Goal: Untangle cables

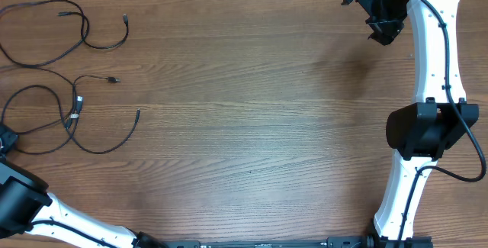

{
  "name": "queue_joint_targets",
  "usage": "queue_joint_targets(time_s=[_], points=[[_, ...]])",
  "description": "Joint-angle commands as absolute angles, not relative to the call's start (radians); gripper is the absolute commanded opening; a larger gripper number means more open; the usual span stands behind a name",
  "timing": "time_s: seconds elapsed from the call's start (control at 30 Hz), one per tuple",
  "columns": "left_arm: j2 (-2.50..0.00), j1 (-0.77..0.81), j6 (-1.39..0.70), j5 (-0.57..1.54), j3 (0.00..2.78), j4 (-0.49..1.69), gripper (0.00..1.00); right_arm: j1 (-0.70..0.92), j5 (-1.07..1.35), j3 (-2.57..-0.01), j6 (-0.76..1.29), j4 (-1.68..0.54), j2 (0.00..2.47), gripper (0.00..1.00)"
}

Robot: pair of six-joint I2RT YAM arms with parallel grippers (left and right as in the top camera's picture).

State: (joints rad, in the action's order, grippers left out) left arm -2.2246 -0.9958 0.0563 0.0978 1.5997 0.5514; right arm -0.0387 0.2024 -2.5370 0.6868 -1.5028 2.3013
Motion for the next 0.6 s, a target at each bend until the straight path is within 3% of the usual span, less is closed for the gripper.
queue_joint_targets(time_s=[0.0, 0.57], points=[[-2.286, -0.997, 0.062, 0.041, 1.579, 0.581, 0.04, -0.039, 0.192, -2.539, 0.679, -1.498, 2.307, 1.00], [-1.844, -0.989, -0.210, 0.023, 1.580, 0.637, 0.04, -0.039, 0.174, -2.539, 0.679, -1.492, 2.307, 1.00]])
